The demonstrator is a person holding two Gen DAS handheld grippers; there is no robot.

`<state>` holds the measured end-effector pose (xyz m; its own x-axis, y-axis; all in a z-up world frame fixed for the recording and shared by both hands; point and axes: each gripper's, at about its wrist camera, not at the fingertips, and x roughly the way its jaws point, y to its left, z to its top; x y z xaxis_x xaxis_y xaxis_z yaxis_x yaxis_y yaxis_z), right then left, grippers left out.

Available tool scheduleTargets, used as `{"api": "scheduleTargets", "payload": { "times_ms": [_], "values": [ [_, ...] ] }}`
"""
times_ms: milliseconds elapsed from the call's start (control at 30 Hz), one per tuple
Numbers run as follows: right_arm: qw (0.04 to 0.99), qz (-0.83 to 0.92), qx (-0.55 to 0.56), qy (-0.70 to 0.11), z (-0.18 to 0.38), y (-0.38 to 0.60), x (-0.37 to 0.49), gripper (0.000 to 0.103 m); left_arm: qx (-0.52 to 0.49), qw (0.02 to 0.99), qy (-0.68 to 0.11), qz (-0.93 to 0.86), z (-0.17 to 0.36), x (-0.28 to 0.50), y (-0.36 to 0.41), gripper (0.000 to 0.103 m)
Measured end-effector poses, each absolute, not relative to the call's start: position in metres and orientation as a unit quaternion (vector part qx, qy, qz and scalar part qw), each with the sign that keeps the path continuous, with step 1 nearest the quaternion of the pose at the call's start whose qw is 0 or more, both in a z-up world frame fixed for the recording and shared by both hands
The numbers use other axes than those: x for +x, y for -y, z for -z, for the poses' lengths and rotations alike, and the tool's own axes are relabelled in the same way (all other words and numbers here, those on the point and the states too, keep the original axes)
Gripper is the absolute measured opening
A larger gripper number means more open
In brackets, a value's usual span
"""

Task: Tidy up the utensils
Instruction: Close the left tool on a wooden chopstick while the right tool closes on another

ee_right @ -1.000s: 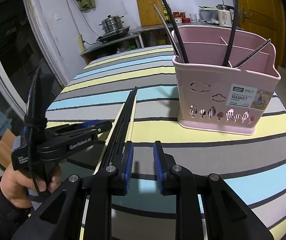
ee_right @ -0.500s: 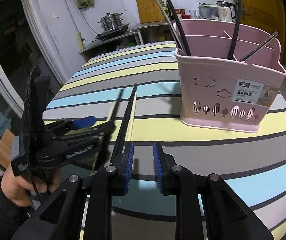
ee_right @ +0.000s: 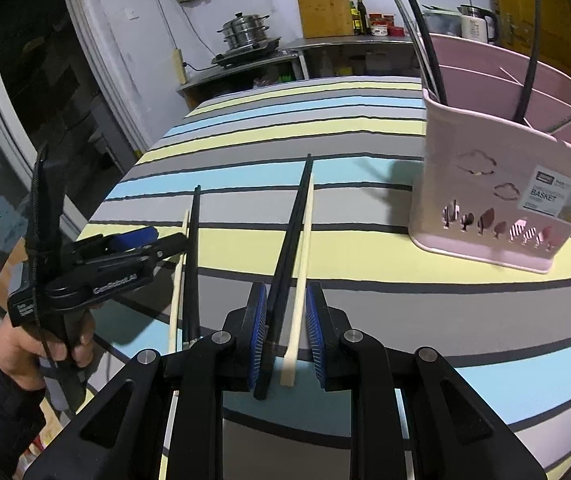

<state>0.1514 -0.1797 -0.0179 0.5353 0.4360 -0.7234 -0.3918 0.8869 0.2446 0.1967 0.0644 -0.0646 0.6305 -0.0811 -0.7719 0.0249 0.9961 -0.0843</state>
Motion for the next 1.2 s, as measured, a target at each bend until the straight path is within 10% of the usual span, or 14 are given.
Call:
{"api": "scheduleTargets", "payload": {
  "times_ms": [500, 733, 1200],
  "values": [
    [0.873, -0.25, 0.015, -0.418, 0.019, 0.161, 0.159, 0.022, -0.05, 0.889, -0.454, 0.015, 0.061, 0.189, -0.063, 0.037],
    [0.883, -0.215, -0.007, -0.418, 0.024, 0.157, 0.178, 0.022, 0.015, 0.9, -0.436, 0.011, 0.064, 0.197, -0.055, 0.011],
    [0.875, -0.189, -0.03, -0.444, 0.052, 0.153, 0.204, 0.022, -0.042, 0.897, -0.438, 0.03, 0.063, 0.201, -0.084, 0.02]
  ]
}}
